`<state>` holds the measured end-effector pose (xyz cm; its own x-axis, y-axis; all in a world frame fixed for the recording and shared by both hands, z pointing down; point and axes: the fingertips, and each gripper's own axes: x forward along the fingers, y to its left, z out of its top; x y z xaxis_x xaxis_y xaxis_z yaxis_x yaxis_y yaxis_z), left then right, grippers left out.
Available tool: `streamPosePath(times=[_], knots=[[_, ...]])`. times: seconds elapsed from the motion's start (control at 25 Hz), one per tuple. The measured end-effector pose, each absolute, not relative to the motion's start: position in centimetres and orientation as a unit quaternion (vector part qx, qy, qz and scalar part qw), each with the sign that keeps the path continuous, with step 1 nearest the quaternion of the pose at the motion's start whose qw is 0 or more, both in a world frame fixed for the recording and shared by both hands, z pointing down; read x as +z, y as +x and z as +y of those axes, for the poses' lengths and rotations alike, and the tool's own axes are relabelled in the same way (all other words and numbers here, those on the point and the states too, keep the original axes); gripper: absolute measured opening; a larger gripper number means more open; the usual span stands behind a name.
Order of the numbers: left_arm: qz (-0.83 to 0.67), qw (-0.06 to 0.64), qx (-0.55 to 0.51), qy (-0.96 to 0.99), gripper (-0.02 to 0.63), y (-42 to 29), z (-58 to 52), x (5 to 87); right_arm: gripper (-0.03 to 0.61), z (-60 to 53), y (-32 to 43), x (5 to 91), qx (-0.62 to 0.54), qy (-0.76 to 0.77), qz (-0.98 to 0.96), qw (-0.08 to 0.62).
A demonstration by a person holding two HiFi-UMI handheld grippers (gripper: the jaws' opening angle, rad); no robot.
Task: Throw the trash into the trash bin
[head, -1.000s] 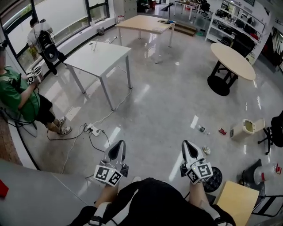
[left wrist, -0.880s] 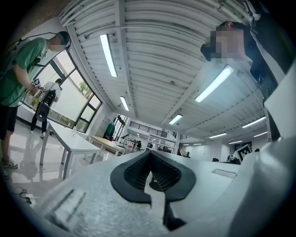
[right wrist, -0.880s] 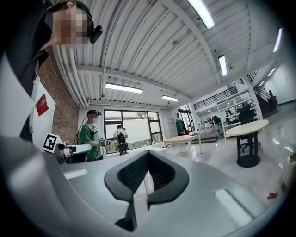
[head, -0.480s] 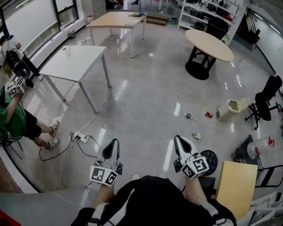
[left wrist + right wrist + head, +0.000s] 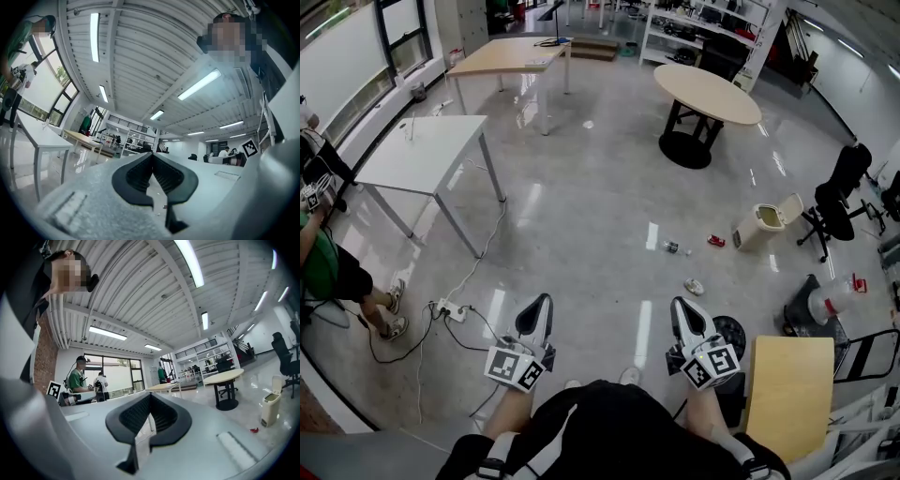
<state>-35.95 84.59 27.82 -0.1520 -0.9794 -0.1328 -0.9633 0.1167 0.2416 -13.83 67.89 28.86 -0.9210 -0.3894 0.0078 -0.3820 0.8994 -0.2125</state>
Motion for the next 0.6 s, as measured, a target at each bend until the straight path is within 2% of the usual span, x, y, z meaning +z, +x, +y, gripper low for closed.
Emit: streamPosePath(times=[0.16,0.6], knots=[[-0.727,0.016,-0.128,0.674,0.000,-32.9,80.9,26.1,0.005,64.8,-11.6,28.4,-0.121,-0.207,0.970,0.042],[-0.689,0.017,-0.118,0.715,0.000,-25.5,71.5,25.3,0.005,57.6,-2.3,28.7,-0.083,-0.256,0.963,0.035]])
